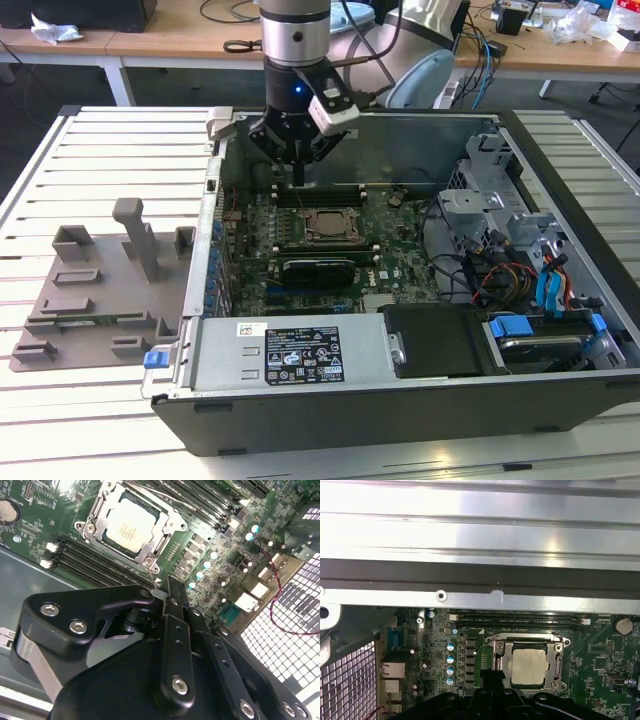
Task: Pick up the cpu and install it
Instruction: 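Install the first cpu locking lever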
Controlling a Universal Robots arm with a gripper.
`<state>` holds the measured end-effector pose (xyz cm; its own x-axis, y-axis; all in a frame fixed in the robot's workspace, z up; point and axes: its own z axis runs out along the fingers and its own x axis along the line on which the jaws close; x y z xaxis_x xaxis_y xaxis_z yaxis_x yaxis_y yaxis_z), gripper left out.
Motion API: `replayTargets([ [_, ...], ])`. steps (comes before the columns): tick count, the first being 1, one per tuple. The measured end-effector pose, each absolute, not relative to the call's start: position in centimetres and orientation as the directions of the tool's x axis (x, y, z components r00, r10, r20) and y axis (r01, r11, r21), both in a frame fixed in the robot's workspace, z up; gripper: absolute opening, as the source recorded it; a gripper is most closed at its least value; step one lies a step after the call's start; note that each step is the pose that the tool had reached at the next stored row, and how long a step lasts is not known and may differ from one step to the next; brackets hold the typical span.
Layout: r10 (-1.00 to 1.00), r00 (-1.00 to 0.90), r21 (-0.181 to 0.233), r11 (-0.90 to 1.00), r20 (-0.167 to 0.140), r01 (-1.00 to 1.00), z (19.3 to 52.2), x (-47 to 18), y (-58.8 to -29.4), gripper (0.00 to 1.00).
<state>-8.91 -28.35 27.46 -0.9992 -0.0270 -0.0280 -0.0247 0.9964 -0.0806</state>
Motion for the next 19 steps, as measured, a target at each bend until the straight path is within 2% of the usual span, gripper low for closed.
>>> replayTargets([
  [19,-0.027,-0.999,-0.081,0.996,-0.03,-0.024,27.2,-11.0,-27.2,0.11],
])
